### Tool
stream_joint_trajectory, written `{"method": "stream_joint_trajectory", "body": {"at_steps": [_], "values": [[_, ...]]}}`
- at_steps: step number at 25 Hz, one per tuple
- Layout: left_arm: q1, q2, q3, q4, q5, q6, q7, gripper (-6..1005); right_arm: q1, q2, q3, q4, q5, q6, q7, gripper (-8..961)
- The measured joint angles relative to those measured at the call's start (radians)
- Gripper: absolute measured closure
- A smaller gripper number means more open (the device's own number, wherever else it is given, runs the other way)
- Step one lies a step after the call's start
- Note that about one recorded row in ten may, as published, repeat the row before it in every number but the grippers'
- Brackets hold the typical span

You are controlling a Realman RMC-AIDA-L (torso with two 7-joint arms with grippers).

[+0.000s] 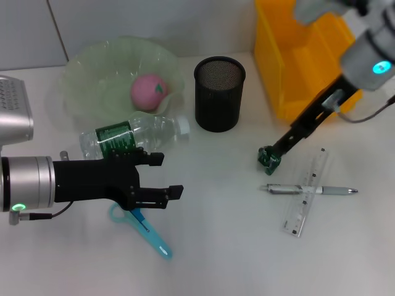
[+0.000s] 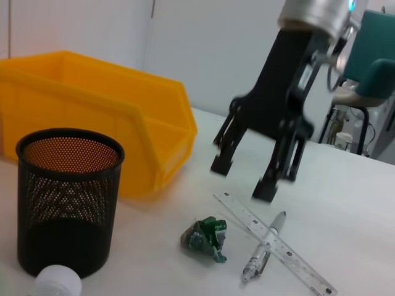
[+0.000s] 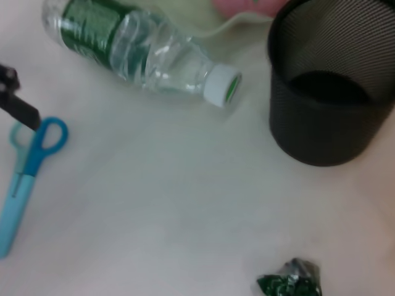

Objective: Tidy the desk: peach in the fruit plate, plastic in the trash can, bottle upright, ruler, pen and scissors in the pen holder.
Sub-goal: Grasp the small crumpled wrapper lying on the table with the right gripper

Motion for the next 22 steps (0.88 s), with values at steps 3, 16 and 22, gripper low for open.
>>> {"method": "stream_joint_trajectory", "body": {"at_steps": [3,16,22], "values": [[0.0,-0.001,-0.003,-0.002,0.001,-0.001,0.0,158,-0.004,0.021,-0.081,0.017,-0.007,0.078,0.015,146],[0.003,-0.003,-0.005,-0.004,0.0,-0.002,-0.002,158,0.004,0.033,-0.155,0.154,0.01,0.266,0.013,147],[0.002,-0.002,-0.005,0.003,0.0,0.0,-0.006,158,0.008,0.035,-0.162,0.179,0.019,0.277,-0.003,147]]}}
